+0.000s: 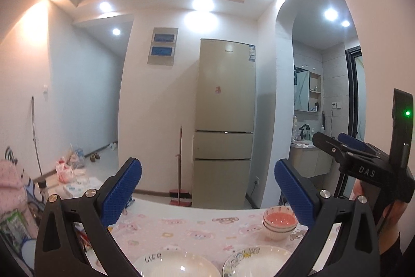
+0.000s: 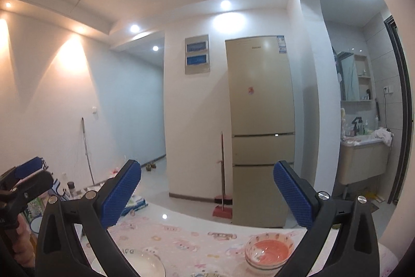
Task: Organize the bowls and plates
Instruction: 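Raise both grippers up and away from the bowl stack, then move both grippers down toward the rim of a white 'Life' plate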
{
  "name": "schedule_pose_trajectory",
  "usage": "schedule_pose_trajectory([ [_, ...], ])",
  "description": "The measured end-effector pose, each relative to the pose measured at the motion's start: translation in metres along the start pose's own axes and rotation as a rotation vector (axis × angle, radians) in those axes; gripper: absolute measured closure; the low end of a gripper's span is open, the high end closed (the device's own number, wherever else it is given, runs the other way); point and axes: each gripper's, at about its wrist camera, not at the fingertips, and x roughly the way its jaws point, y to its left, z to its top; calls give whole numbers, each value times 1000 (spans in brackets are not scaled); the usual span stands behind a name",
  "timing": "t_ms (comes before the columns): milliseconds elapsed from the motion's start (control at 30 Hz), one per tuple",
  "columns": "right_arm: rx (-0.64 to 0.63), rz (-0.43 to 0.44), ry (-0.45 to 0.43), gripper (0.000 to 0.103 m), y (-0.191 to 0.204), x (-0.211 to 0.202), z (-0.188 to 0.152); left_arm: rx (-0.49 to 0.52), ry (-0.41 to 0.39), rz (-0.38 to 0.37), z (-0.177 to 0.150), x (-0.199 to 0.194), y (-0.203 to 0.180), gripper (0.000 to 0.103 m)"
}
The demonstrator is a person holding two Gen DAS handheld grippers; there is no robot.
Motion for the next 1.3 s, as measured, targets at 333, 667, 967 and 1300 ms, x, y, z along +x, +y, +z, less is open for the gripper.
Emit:
schedule_pose_trajectory([
  [333, 133, 130, 211, 0, 17, 58, -19, -123, 138, 139, -58, 12, 66, 1],
  [667, 51, 216, 335, 0, 52, 104, -80, -294, 295, 169, -117, 28, 105, 1],
  [967, 140, 334, 595, 0, 63, 168, -162, -281, 419, 182, -158, 50, 116, 2],
  [1300, 166, 340, 769, 11, 57, 204, -215, -490, 608, 196, -197, 70, 154, 17],
])
